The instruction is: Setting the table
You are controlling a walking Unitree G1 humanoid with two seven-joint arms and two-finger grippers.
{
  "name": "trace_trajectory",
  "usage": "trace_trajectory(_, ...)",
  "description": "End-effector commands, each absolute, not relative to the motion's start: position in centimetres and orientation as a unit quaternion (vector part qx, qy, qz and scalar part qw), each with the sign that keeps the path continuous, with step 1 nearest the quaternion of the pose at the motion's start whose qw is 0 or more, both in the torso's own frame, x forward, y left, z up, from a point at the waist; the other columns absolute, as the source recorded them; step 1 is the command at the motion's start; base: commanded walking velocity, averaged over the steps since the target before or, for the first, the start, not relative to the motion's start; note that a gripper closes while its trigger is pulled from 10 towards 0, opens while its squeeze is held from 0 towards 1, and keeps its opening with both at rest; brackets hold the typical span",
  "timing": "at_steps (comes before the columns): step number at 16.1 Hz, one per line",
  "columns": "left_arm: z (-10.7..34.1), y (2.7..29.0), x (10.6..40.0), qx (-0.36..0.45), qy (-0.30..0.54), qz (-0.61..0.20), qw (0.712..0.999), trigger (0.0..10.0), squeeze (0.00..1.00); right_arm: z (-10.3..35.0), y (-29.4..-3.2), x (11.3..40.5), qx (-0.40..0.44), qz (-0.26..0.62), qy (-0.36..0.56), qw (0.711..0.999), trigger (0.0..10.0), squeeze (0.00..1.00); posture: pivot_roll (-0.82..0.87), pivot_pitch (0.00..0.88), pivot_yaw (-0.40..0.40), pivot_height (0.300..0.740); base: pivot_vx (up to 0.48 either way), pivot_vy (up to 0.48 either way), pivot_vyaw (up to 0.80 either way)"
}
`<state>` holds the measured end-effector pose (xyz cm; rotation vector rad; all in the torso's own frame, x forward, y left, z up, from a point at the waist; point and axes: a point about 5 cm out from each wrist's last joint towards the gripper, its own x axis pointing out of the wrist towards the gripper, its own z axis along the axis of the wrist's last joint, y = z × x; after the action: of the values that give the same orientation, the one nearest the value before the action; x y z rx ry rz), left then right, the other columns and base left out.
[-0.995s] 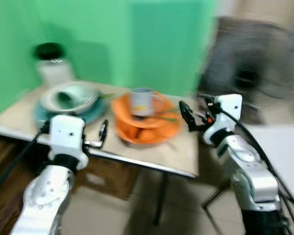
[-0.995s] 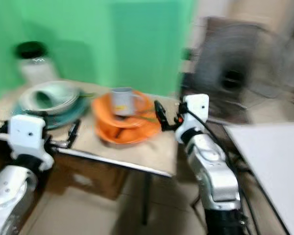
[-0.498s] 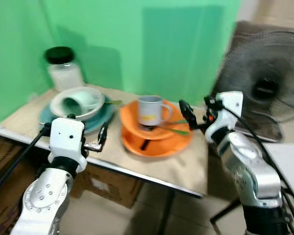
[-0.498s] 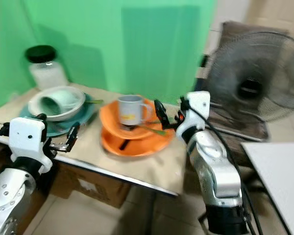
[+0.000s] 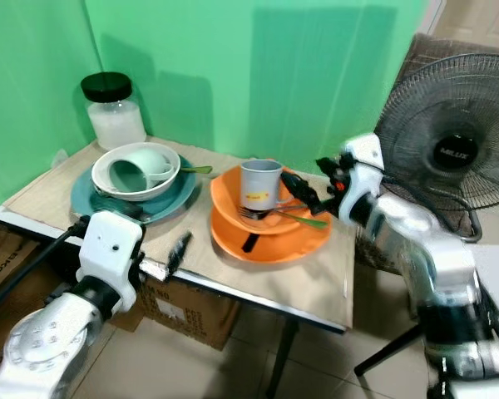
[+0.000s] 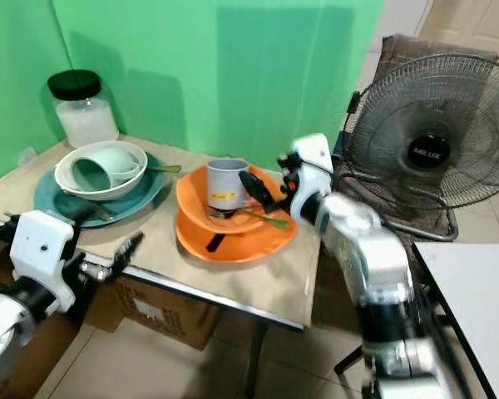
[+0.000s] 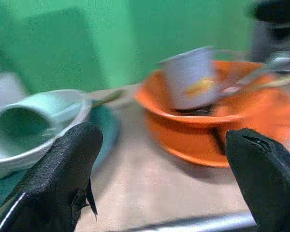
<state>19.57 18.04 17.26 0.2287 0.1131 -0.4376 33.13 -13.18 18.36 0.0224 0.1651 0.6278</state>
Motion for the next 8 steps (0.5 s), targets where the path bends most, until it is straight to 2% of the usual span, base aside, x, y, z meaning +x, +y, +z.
trace_trajectory(1, 17.4, 17.9, 19.1, 0.108, 0.062, -0.260, 0.958, 10.0, 0.00, 18.2, -13.3, 34.0, 0.001, 0.331, 0.092, 0.939, 10.0, 1.00, 0.02, 0.000, -0.021, 0.740, 0.000, 0.000, 0.00)
trace_trajectory(5, 17.4, 17.4, 18.4, 0.078, 0.080, -0.324, 0.939, 10.0, 0.00, 17.5, -13.2, 36.3, -0.015, 0.330, 0.114, 0.937, 10.0, 0.99, 0.01, 0.000, -0.021, 0.740, 0.000, 0.000, 0.00)
trace_trajectory(6, 17.3, 17.4, 18.3, 0.077, 0.082, -0.329, 0.937, 10.0, 0.00, 17.4, -13.0, 36.6, -0.011, 0.326, 0.114, 0.938, 10.0, 0.76, 0.01, 0.000, -0.021, 0.740, 0.000, 0.000, 0.00)
trace_trajectory(7, 17.2, 17.3, 18.2, 0.075, 0.088, -0.337, 0.935, 10.0, 0.00, 16.9, -12.4, 37.2, -0.005, 0.323, 0.120, 0.939, 10.0, 0.00, 0.02, 0.000, -0.023, 0.740, 0.000, 0.000, 0.00)
trace_trajectory(8, 17.2, 17.3, 18.2, 0.075, 0.089, -0.337, 0.934, 10.0, 0.00, 16.8, -12.2, 37.4, -0.006, 0.321, 0.123, 0.939, 10.0, 0.00, 0.02, 0.000, -0.023, 0.740, 0.000, 0.000, 0.00)
